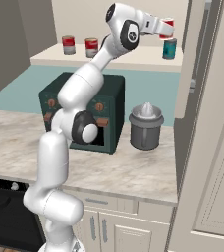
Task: Stack two cans on top of the other two cans in the cabinet.
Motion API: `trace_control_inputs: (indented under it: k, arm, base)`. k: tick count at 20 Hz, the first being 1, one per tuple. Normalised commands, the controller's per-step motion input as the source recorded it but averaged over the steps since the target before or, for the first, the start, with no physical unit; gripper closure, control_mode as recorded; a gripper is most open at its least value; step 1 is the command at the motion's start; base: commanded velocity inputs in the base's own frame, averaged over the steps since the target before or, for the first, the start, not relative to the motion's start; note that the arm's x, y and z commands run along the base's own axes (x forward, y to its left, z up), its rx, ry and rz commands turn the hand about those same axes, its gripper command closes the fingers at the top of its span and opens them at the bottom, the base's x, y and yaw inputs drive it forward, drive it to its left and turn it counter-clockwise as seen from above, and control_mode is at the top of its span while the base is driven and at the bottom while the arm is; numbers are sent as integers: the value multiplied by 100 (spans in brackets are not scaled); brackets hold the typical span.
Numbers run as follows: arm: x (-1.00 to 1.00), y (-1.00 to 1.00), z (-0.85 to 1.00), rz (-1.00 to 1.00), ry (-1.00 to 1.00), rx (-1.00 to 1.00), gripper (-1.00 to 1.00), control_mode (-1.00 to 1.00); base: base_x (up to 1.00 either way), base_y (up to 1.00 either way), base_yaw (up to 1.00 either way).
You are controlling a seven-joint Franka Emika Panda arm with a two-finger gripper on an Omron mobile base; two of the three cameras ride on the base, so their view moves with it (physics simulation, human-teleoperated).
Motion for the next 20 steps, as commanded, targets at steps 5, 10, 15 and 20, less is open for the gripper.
trace_control_inputs:
  k: [5,10,15,20]
  arm:
    - [3,-3,0,0,1,0,100,-100]
    - [2,-1,0,0,1,0,100,-100]
    - [0,0,0,0,3,0,100,-100]
    - [0,0,0,0,4,0,100,-100]
  base:
    - [0,0,0]
    - [0,0,0]
    - [0,0,0]
    - [0,0,0]
